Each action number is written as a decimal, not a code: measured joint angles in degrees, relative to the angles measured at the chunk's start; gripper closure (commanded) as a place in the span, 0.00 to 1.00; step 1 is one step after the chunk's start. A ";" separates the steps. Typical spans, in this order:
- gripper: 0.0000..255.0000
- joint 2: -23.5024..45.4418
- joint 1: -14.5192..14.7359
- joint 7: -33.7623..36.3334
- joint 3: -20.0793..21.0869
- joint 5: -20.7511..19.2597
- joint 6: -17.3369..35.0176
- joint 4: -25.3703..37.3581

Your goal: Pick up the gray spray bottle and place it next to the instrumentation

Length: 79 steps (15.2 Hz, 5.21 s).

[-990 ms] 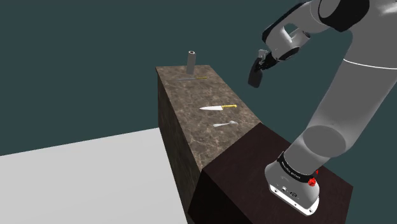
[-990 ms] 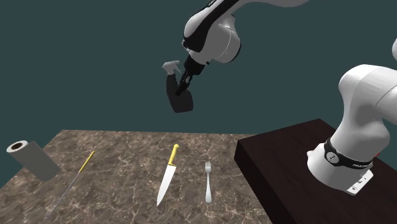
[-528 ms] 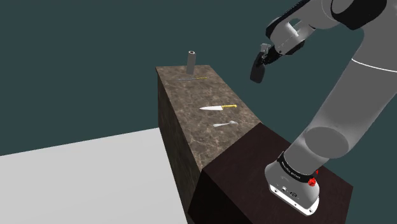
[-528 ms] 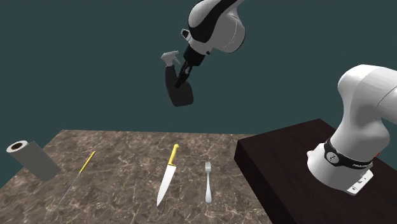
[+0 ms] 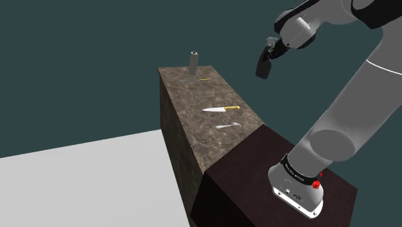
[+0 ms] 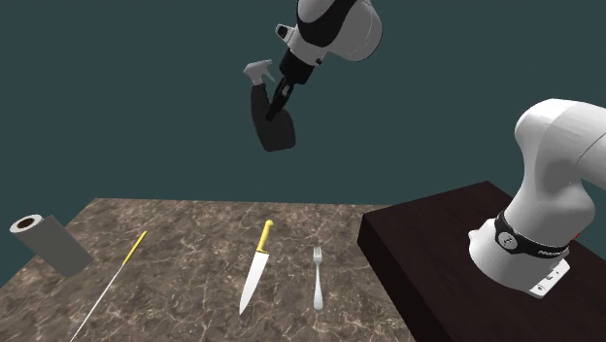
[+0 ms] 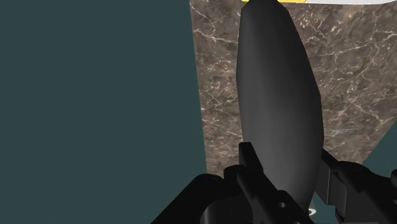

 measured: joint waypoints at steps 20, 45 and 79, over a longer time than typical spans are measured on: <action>1.00 16.91 10.10 25.69 7.11 -3.82 -1.48 18.94; 1.00 39.10 10.19 38.18 12.66 -1.28 -3.43 41.92; 1.00 54.78 3.35 31.67 23.44 6.43 11.46 44.65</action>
